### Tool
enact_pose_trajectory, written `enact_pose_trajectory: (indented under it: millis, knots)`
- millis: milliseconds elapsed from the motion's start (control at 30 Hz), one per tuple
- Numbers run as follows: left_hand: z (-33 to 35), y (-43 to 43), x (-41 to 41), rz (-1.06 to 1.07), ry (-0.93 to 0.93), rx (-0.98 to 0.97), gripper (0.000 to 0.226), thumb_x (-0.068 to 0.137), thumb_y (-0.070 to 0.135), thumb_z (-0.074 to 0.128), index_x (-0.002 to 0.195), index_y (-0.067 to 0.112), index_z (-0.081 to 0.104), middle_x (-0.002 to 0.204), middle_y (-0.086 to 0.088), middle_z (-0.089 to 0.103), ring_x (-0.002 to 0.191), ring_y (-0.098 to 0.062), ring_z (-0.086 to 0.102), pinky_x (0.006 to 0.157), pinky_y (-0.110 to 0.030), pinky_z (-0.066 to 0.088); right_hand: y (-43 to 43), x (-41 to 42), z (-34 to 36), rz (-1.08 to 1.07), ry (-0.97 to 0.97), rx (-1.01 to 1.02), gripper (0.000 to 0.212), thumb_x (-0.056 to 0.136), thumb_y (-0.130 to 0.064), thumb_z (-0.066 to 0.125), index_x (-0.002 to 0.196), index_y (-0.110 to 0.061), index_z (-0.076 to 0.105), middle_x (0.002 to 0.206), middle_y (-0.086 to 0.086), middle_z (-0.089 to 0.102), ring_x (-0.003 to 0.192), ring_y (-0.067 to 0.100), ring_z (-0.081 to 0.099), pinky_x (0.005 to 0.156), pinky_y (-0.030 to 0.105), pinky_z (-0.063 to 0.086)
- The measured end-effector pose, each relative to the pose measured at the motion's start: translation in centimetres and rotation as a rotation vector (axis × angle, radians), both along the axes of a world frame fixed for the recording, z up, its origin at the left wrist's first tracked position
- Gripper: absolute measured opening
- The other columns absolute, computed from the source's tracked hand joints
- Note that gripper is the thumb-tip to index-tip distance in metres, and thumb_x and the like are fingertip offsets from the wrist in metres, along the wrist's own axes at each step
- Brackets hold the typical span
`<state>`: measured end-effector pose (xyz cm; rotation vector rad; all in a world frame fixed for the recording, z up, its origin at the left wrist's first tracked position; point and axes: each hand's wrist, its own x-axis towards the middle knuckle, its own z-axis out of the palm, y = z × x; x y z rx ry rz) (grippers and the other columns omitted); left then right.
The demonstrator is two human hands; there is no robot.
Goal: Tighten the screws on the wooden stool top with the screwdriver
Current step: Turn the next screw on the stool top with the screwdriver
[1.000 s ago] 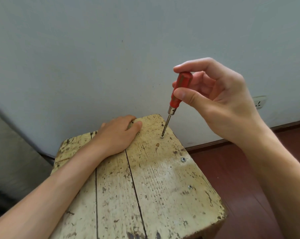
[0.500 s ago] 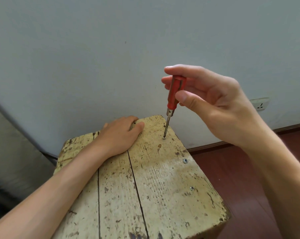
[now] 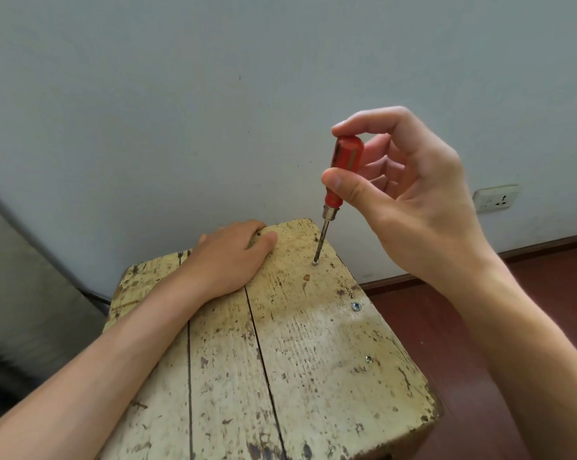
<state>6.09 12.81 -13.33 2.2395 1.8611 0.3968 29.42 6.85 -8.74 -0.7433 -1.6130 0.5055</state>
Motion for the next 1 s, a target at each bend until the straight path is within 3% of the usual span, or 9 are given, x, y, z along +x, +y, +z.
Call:
enact_pose_trajectory:
  millis: [133,200,300,367,467,533,633,800,1000]
  knots:
    - [0.0,-0.1,0.1,-0.001,0.002,-0.008,0.044,0.103,0.057,0.03,0.127,0.032,0.058,0.12,0.01,0.065,0.115,-0.019,0.058,0.108,-0.05,0.037,-0.1,-0.1,-0.3,0.007,-0.033,0.011,0.034,0.099,-0.009,0.077,0.124,-0.03,0.069,0.099,-0.007,0.071,0.092,0.017,0.078,0.068,0.057,0.058]
    - [0.0,0.0,0.1,-0.001,0.005,-0.007,0.045,0.103,0.057,0.03,0.127,0.031,0.058,0.12,0.01,0.065,0.116,-0.019,0.058,0.108,-0.051,0.037,0.2,0.6,-0.1,0.084,-0.096,-0.01,0.036,0.103,-0.005,0.071,0.131,-0.027,0.067,0.108,-0.001,0.074,0.106,0.018,0.076,0.074,0.055,0.059]
    - [0.0,0.0,0.0,-0.004,0.0,-0.006,0.045,0.103,0.057,0.03,0.126,0.031,0.058,0.118,0.01,0.065,0.114,-0.019,0.058,0.107,-0.051,0.037,0.6,1.7,0.7,0.262,-0.133,-0.086,0.04,0.106,0.005,0.061,0.136,-0.022,0.062,0.124,0.008,0.074,0.123,0.016,0.071,0.093,0.033,0.062]
    - [-0.1,0.1,0.0,-0.005,0.003,-0.007,0.045,0.103,0.058,0.03,0.125,0.031,0.058,0.117,0.01,0.065,0.113,-0.019,0.058,0.106,-0.051,0.038,0.7,1.8,1.1,0.322,-0.125,-0.11,0.04,0.105,0.009,0.059,0.134,-0.019,0.062,0.127,0.014,0.073,0.121,0.014,0.073,0.091,0.022,0.059]
    - [-0.1,0.2,-0.1,-0.004,0.006,-0.011,0.046,0.102,0.059,0.029,0.127,0.032,0.057,0.117,0.011,0.064,0.113,-0.019,0.057,0.106,-0.051,0.038,0.7,1.7,1.1,0.317,-0.121,-0.088,0.04,0.102,0.011,0.062,0.13,-0.017,0.064,0.121,0.017,0.075,0.115,0.01,0.075,0.087,0.018,0.058]
    - [-0.2,0.2,-0.2,-0.008,0.006,-0.011,0.046,0.102,0.06,0.029,0.127,0.032,0.057,0.117,0.011,0.064,0.114,-0.019,0.057,0.106,-0.052,0.038,0.7,1.8,1.0,0.294,-0.107,-0.077,0.04,0.101,0.01,0.065,0.13,-0.017,0.065,0.117,0.016,0.076,0.112,0.013,0.077,0.089,0.02,0.059]
    - [-0.2,0.3,-0.2,-0.01,0.004,-0.013,0.046,0.103,0.06,0.029,0.127,0.032,0.057,0.118,0.011,0.064,0.115,-0.019,0.057,0.106,-0.051,0.039,0.6,1.7,0.9,0.239,-0.071,-0.07,0.039,0.098,0.006,0.071,0.128,-0.019,0.066,0.108,0.01,0.078,0.105,0.021,0.079,0.095,0.033,0.063]
    - [-0.2,0.2,-0.2,-0.012,0.002,-0.009,0.046,0.103,0.059,0.029,0.126,0.032,0.057,0.116,0.012,0.064,0.112,-0.017,0.057,0.106,-0.051,0.039,0.3,0.6,0.4,0.07,-0.026,-0.048,0.036,0.093,-0.008,0.083,0.121,-0.02,0.063,0.085,-0.004,0.068,0.083,0.019,0.08,0.081,0.049,0.063]
    - [-0.1,0.1,0.0,-0.005,0.008,-0.006,0.043,0.103,0.058,0.03,0.125,0.033,0.057,0.118,0.011,0.063,0.114,-0.018,0.056,0.106,-0.05,0.038,0.1,0.5,0.2,-0.006,-0.09,-0.01,0.039,0.099,-0.014,0.078,0.129,-0.037,0.068,0.098,-0.009,0.072,0.093,0.016,0.079,0.079,0.049,0.062]
